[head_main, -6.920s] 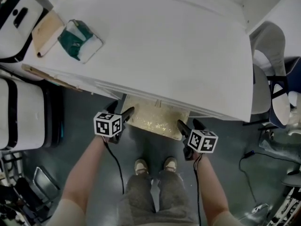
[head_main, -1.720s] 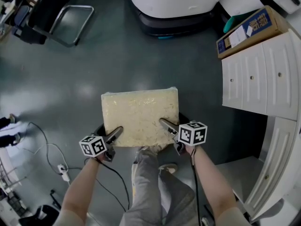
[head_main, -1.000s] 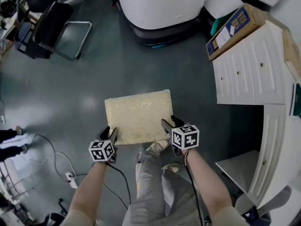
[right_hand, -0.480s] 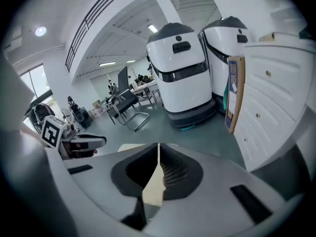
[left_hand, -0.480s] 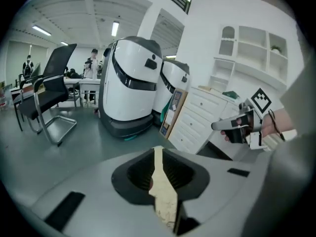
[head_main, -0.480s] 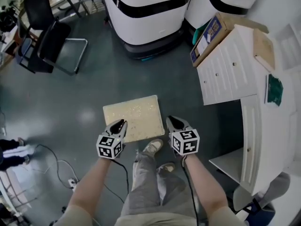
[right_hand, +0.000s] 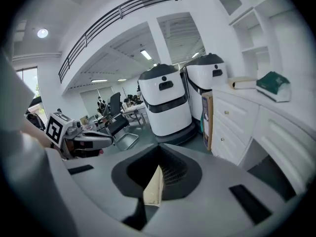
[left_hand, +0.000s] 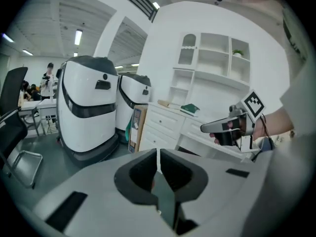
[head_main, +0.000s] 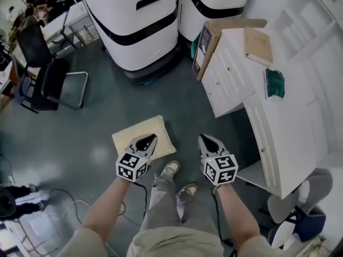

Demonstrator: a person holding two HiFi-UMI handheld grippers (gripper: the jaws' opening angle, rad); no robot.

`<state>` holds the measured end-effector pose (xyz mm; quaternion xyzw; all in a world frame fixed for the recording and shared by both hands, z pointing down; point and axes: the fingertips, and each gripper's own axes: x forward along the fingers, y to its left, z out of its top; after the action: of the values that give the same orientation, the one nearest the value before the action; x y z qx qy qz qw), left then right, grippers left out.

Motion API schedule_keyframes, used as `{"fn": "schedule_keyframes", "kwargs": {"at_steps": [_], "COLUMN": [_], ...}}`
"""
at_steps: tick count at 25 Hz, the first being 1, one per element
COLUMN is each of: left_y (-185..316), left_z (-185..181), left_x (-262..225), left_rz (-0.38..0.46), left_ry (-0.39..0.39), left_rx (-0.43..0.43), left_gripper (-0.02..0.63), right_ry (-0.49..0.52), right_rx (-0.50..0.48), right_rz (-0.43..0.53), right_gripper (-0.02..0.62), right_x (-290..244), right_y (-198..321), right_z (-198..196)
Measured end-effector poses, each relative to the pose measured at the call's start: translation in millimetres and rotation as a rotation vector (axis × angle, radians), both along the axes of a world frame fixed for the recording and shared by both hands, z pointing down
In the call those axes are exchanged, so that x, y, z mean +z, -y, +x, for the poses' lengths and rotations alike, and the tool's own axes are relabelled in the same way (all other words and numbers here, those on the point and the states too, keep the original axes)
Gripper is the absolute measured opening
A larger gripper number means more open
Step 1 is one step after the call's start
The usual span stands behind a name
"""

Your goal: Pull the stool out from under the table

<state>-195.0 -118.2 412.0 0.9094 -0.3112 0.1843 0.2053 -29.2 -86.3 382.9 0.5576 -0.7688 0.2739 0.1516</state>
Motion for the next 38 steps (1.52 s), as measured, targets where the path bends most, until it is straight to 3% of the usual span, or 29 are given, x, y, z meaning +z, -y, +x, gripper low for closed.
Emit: {"fn": "schedule_keyframes", "kwargs": {"at_steps": [8, 18, 38], "left_y": [-16, -57, -159], "left_z": [93, 175, 280], "left_x": [-104, -234, -376], "left_rz": [0.076, 0.194, 0.292], "left_ry": [-0.041, -0.108, -0.232], "left_rx": [0.151, 0.362, 0.674], "left_gripper": [0.038, 0.037, 0.037], "right_ry": [0.009, -0.042, -0.157], "right_rx": [0.134, 0.266, 0.493], "right_rz": [0.118, 0.262, 0.443], "right_gripper": [0.021, 0.021, 0.021], "right_x": [-123, -256, -397], "right_y": [-42, -106, -257], "right_z": [72, 124, 164]}}
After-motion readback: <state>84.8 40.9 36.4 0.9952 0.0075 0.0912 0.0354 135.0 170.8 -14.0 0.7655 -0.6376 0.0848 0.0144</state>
